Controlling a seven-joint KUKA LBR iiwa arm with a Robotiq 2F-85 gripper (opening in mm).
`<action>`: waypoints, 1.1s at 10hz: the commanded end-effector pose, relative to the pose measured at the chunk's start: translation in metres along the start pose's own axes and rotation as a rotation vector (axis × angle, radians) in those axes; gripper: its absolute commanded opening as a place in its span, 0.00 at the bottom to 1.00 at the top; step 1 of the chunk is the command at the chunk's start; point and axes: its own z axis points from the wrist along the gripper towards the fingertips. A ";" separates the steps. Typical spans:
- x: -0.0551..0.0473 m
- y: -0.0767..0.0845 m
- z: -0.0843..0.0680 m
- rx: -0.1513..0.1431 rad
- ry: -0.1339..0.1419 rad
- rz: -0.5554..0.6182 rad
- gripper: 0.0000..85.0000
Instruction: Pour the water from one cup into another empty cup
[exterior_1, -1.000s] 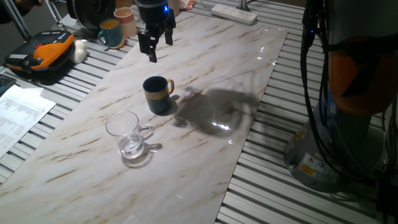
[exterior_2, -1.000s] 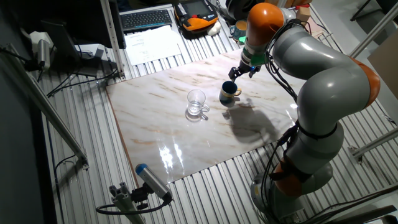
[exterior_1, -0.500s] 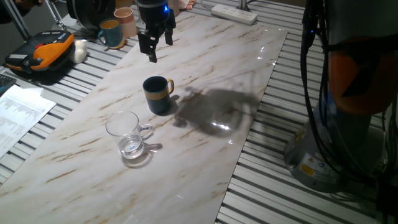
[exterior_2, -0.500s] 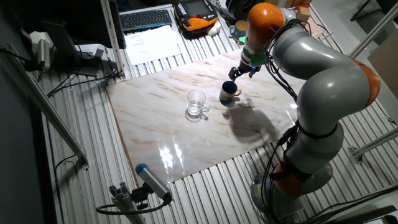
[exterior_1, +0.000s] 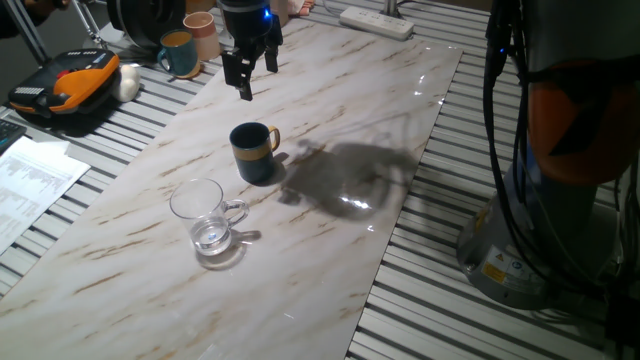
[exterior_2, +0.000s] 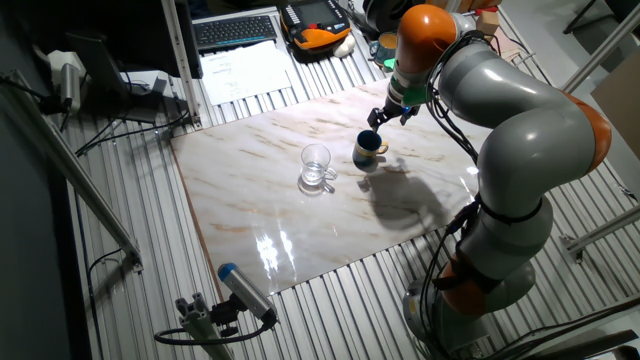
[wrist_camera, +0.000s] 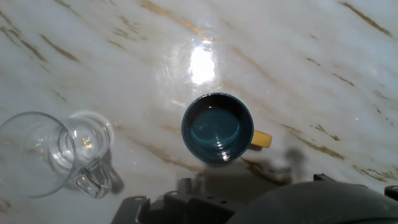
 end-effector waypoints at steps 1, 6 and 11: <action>0.000 0.000 0.000 0.000 0.000 0.000 0.00; 0.000 0.001 -0.003 -0.018 -0.024 -0.073 0.00; 0.000 0.001 -0.003 -0.005 -0.026 -0.075 0.00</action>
